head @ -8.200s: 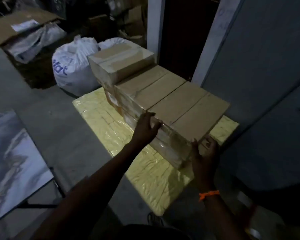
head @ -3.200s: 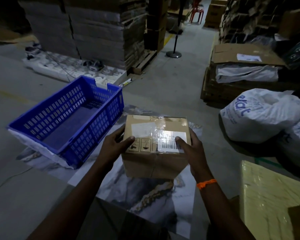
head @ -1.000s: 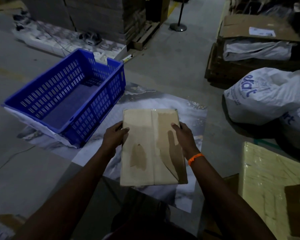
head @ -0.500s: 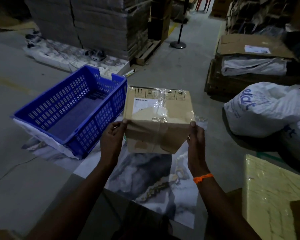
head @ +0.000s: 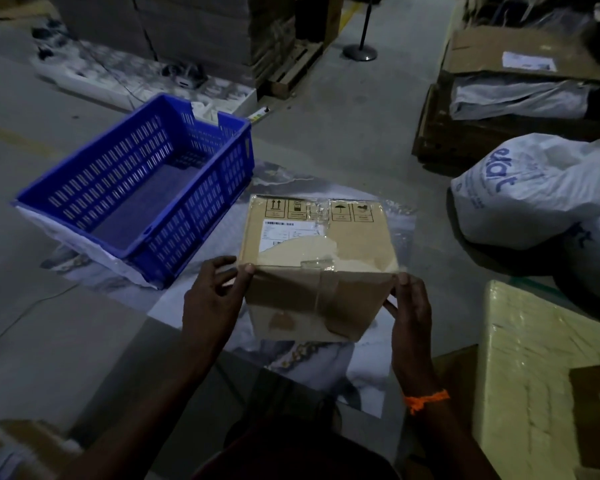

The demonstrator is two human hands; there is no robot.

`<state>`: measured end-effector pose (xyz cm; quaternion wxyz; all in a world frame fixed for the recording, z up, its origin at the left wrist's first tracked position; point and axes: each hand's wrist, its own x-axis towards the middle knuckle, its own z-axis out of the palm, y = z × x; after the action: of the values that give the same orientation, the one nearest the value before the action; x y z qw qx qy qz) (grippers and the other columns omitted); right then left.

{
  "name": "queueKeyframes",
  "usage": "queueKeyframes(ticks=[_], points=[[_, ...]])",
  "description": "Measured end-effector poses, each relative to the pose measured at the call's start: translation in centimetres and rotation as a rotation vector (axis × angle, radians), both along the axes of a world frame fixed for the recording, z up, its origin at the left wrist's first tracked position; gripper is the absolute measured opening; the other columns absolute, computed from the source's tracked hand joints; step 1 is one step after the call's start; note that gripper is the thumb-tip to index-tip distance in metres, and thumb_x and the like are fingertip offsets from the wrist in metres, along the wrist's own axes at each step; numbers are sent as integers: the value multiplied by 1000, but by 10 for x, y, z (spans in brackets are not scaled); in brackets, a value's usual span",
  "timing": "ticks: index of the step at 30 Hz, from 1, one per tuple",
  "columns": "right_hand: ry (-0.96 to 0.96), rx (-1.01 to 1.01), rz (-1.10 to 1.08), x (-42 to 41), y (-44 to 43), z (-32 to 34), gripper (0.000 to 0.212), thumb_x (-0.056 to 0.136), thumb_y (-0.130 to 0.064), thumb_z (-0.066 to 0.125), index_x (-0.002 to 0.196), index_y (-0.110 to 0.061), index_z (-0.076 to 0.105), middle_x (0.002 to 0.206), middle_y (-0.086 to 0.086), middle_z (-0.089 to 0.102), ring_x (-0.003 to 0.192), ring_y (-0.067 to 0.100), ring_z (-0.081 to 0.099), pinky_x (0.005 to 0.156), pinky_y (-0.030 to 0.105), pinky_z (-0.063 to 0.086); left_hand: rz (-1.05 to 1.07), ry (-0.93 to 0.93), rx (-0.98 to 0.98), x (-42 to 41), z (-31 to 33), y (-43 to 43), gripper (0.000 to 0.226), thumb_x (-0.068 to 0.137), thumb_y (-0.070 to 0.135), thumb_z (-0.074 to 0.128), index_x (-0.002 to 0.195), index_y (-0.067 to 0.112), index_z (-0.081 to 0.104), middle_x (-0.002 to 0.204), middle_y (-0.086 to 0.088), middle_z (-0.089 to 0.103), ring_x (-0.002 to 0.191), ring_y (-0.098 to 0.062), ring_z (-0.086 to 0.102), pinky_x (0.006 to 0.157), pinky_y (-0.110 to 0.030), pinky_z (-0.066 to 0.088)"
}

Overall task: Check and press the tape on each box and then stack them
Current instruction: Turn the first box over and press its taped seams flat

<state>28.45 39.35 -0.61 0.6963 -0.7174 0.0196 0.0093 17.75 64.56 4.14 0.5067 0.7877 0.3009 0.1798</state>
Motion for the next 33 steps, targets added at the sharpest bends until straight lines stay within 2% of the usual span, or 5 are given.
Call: queueKeyframes(ticks=[8, 17, 20, 23, 33], points=[[69, 2, 45, -16, 2, -15, 44, 88, -77, 53, 104, -41, 72, 107, -2, 75, 104, 16, 71, 87, 37, 59, -450, -42, 787, 31, 3, 1, 46, 93, 9, 68, 134, 25, 59, 153, -1, 48, 149, -23, 32, 117, -60, 29], [80, -19, 80, -19, -13, -27, 19, 102, -12, 60, 108, -29, 68, 104, -8, 75, 102, 11, 71, 84, 28, 59, -962, -162, 900, 71, 9, -91, 50, 96, 46, 59, 138, 19, 61, 148, -7, 55, 143, -27, 41, 119, -44, 31], [87, -60, 87, -22, -18, -33, 38, 97, 8, 56, 109, -27, 68, 106, -10, 74, 103, 9, 70, 87, 29, 59, -924, 1, 1036, 82, -4, -114, 59, 91, 63, 56, 140, 31, 57, 162, -5, 34, 150, -33, 27, 120, -60, 22], [139, -29, 45, -21, -18, -36, 13, 98, -31, 63, 109, -26, 70, 103, -11, 75, 100, 11, 72, 83, 34, 61, -846, 32, 1027, 82, -5, -112, 41, 94, 58, 46, 120, 34, 65, 163, -4, 31, 152, -34, 23, 115, -66, 24], [363, -254, 227, 3, 10, -75, 41, 95, -37, 72, 130, -22, 59, 132, 4, 64, 115, 21, 62, 94, 39, 53, -472, -65, 678, 43, 34, 8, 86, 84, 53, 58, 157, 14, 33, 163, -7, 30, 148, -24, 30, 110, -47, 44]])
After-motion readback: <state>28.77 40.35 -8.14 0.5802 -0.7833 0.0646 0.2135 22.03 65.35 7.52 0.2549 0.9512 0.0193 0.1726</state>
